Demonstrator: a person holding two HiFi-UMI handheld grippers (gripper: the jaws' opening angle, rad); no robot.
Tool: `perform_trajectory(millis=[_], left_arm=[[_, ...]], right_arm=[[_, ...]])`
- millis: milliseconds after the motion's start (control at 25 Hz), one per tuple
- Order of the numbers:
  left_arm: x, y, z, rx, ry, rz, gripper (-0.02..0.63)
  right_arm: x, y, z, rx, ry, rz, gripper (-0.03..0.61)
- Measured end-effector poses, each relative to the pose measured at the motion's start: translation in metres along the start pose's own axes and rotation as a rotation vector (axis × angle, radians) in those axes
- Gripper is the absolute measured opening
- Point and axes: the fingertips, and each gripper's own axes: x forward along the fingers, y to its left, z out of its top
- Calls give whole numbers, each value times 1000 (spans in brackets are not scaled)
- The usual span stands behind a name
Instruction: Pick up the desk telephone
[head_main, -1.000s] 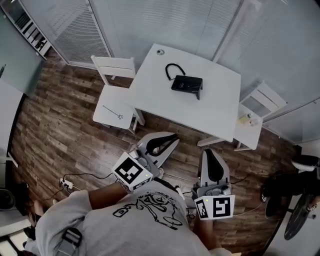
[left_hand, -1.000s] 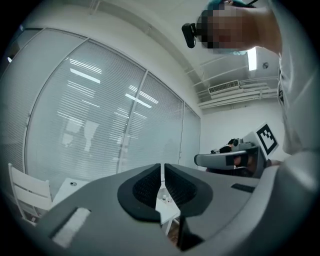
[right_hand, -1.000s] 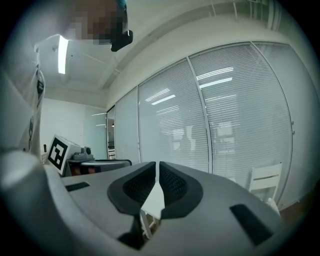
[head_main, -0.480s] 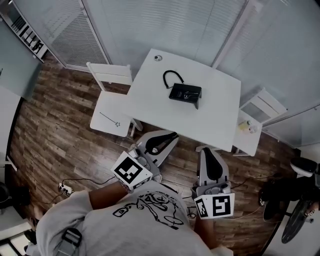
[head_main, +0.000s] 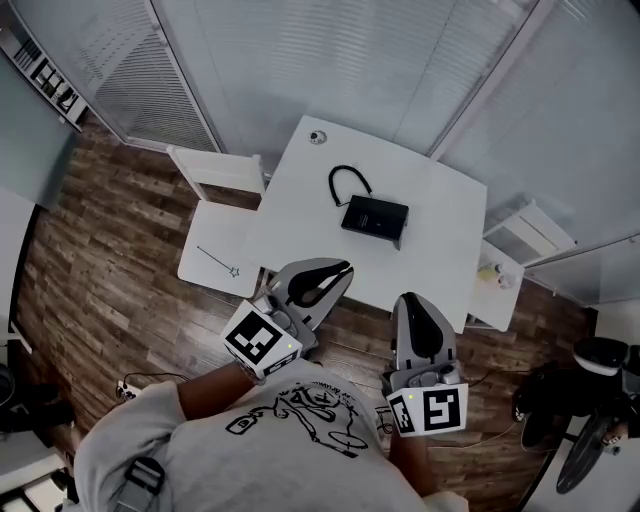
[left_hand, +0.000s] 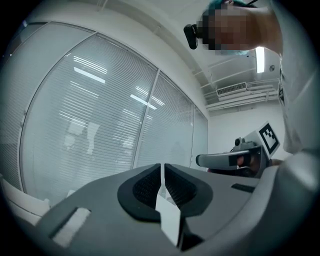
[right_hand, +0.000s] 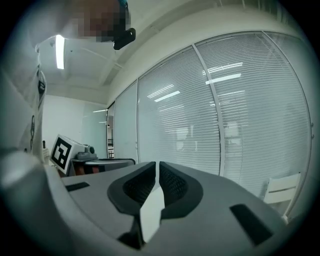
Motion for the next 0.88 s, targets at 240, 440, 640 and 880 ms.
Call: perform_trajectory(millis=[240,440,640,880], left_arm=[[12,49,6,-12,-5,1,21],[21,71,1,-14,10,-22,21],[28,83,-5,-35,36,-36,21],[38,88,-7,-36,37,-38,21]], right_arm=[[51,0,7,-16,-1,5,21],[73,-5,1,0,11,-17,21],[86,-10,-3,8,30,-30,21],[96,-20,-4,14,26,-35,21]])
